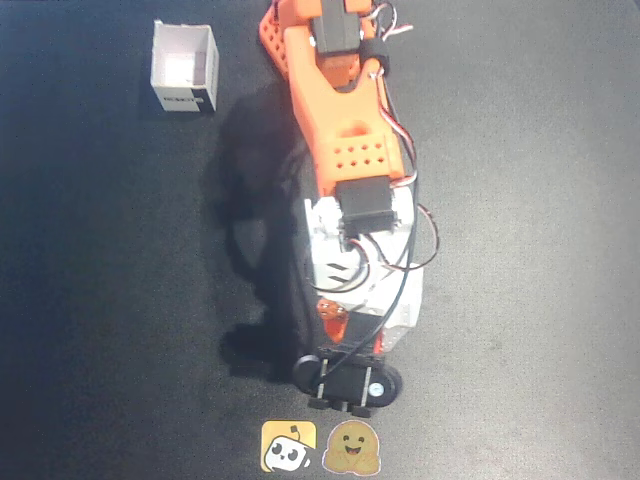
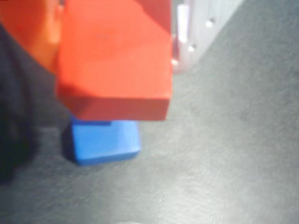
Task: Put the red cube on top of the blue cube.
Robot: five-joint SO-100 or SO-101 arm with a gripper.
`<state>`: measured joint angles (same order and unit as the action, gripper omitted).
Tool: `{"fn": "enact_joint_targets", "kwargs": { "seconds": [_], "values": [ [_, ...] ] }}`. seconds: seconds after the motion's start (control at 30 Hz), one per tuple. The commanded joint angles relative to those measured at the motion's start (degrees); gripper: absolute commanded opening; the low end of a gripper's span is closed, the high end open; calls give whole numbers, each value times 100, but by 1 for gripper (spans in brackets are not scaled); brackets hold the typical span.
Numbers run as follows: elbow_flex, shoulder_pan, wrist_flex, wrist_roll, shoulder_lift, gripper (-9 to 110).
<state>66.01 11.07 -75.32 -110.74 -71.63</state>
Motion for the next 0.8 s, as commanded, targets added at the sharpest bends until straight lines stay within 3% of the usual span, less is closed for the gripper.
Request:
{"fn": "enact_joint_targets", "kwargs": {
  "seconds": [0.0, 0.77],
  "values": [
    [53, -123, 88, 18, -510, 6],
    [316, -167, 606, -79, -132, 6]
  ]
}}
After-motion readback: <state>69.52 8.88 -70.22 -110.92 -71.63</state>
